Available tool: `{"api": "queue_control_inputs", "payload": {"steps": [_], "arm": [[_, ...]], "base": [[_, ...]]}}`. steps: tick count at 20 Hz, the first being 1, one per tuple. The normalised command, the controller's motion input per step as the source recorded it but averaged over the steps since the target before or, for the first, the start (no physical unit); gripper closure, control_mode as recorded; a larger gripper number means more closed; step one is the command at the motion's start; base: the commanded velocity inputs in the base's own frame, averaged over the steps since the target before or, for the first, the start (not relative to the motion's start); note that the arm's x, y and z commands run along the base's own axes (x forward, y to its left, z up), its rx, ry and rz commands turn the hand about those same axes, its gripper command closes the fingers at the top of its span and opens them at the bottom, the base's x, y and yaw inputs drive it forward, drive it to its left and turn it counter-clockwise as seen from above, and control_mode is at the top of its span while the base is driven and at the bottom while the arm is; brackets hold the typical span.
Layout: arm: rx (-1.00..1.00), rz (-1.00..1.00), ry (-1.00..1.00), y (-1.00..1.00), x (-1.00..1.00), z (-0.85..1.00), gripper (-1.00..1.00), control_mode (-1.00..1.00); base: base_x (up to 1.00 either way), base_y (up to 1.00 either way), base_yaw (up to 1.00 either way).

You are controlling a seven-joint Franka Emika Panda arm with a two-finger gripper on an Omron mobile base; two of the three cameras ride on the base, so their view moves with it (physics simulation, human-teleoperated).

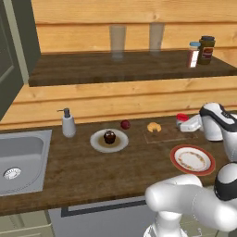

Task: From the different types of pastries on the counter, select a croissant and place it on the cutting board. Then retrieve a jar of jam from the cabinet and place it alongside the croissant on the cutting board.

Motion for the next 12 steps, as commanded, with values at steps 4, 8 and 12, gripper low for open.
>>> {"api": "queue_control_inputs", "payload": {"steps": [4,8,12], "arm": [[0.0,0.1,-0.04,-0.28,0.09,-0.21,1.0,-1.0],[0.0,0.06,-0.04,-0.15,0.0,-0.17,1.0,-1.0],[0.0,0.01,-0.03,-0.01,0.04,-0.07,1.0,-1.0]], "base": [[0.0,0.0,0.0],[0.0,0.0,0.0],[0.0,0.0,0.0]]}}
